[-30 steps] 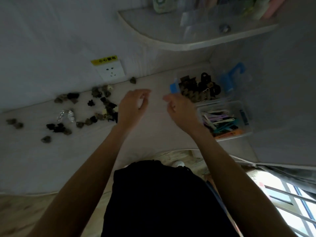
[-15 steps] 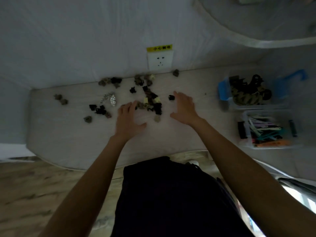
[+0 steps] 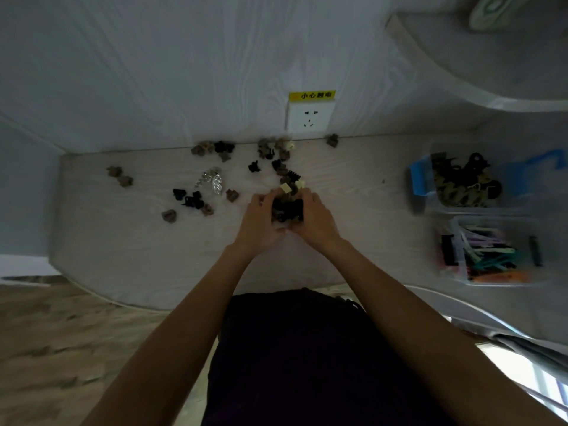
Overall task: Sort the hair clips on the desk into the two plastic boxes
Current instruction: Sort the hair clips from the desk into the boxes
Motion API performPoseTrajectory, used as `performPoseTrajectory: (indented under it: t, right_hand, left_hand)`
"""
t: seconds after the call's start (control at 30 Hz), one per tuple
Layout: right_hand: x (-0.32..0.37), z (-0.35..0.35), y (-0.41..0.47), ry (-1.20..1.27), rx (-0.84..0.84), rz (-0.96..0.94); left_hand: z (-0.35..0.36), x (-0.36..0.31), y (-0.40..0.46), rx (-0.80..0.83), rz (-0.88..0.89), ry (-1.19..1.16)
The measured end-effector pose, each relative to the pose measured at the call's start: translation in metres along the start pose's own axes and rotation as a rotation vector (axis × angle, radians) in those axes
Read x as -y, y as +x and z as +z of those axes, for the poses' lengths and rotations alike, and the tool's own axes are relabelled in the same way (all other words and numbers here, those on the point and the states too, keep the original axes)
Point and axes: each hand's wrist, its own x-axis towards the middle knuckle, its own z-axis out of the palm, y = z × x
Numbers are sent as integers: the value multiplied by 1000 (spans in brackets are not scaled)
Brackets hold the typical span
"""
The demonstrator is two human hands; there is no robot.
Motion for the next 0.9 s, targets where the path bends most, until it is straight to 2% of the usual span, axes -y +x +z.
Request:
performPoseTrajectory:
  t: [0.1,0.27,0.43,0.53,0.63,0.73,0.9]
  right_hand:
    - [-3,-4,0,99,-8,-35]
    - [-5,-10,-2,385,70,2]
    - [-3,-17,-8,518,103,100]
    - [-7,-24,-14,544,80,77]
    - [-11,-35,-25,529,6,26]
    - [-25,-60,-40,560,-129,2]
    - [-69,-129,-68,667,-418,3]
  left_hand:
    - [0,-4,1,-2,-12,-42]
    - [4,-12,-3,51,-17,-138]
    - [8,-21,-8,16,-60,-257]
    - [6,-28,-11,47,-84,-328]
    - [9,-41,-14,19,-62,-329]
    - [14,-72,-12,-28,35,-332]
    - [33,-162,4,25,293,-423]
